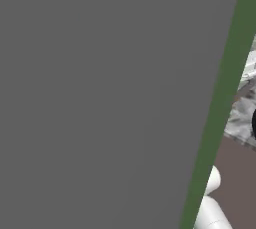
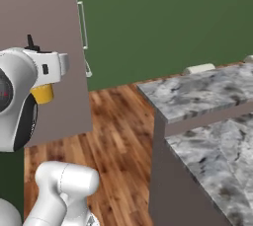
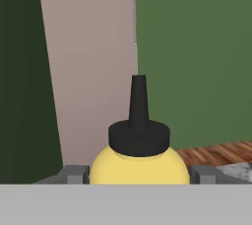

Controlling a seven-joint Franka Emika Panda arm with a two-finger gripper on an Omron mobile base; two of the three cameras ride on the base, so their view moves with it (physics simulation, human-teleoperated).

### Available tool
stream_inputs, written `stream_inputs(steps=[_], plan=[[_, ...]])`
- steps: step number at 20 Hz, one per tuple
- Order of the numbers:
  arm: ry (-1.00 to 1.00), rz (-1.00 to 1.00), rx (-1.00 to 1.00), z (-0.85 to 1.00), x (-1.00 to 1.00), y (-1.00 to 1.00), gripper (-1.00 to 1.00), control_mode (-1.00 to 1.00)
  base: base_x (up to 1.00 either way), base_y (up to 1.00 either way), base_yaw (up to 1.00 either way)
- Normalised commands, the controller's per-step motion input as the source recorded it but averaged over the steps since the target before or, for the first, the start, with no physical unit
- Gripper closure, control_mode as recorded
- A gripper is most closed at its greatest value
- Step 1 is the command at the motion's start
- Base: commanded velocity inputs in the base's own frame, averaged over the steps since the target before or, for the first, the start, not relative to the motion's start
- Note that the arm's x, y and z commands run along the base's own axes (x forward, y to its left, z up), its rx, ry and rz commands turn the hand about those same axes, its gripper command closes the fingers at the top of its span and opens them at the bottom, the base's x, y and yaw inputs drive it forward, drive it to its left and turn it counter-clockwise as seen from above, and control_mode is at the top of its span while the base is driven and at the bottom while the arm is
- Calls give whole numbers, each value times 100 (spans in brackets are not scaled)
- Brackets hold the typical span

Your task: The dining table condiment station is running low on mustard. Refill the condiment station by opening the cabinet and taking the mustard from the cabinet and placing it on the dining table.

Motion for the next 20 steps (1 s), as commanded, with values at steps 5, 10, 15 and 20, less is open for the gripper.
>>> stream_inputs(steps=[5, 10, 15, 20], plan=[[0, 0, 0, 0, 0, 0, 100, 100, 100, 78, -27], [0, 0, 0, 0, 0, 0, 100, 100, 100, 48, 1], [0, 0, 0, 0, 0, 0, 100, 100, 100, 3, 32], [0, 0, 0, 0, 0, 0, 100, 100, 100, 2, 25]])
